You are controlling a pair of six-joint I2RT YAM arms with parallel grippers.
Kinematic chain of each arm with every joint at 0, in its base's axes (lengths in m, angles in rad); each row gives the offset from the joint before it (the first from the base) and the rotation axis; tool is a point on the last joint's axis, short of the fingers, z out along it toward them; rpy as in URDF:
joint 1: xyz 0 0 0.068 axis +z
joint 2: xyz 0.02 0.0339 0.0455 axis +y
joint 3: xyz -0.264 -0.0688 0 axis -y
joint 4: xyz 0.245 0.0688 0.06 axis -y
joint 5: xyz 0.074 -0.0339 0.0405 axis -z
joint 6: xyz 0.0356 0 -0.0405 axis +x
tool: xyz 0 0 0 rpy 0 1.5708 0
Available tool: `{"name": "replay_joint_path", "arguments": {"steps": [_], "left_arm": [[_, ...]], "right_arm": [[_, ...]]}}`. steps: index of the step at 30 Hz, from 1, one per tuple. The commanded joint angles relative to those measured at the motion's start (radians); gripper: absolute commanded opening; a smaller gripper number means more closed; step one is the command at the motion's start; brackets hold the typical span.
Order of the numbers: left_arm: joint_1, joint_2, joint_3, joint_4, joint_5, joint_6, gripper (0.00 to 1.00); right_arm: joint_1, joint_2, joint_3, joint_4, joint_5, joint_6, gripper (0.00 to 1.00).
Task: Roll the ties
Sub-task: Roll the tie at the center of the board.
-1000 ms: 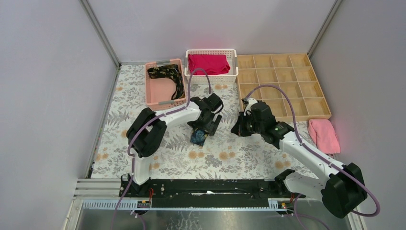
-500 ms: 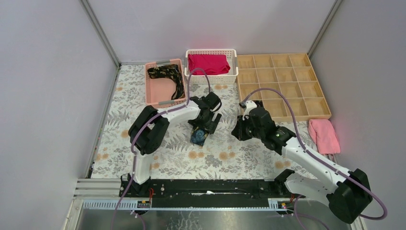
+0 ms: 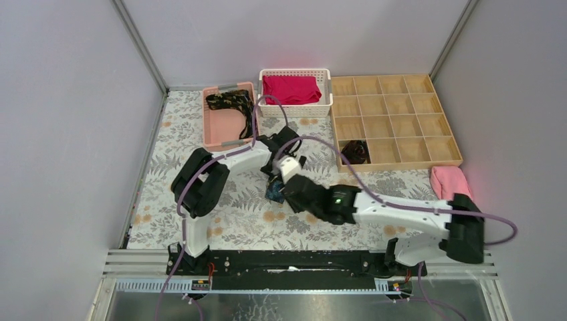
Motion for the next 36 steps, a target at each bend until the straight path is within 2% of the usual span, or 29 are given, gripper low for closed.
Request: {"name": "replay_joint_path", "arguments": {"steps": [1,6,14,24,36], "left_arm": [[0.030,0.058,-0.073,0.086,0.119,0.023,0.99],[0.040,0.069,-0.081,0.104,0.166,0.035,0.99],[0.043,0.106,-0.081,0.112,0.186,0.047,0.99],[0.054,0.118,-0.078,0.117,0.203,0.054,0.99],[0.058,0.109,-0.077,0.119,0.216,0.057,0.99]], "right_arm": [[0.152,0.174,0.141,-0.041,0.360,-0.106,0.48],[0.232,0.342,0.216,-0.028,0.484,-0.177,0.73],[0.238,0.470,0.200,0.134,0.534,-0.319,0.89],[0.236,0.632,0.245,0.227,0.508,-0.466,0.99],[0.149,0.743,0.314,0.225,0.466,-0.507,1.00]]}}
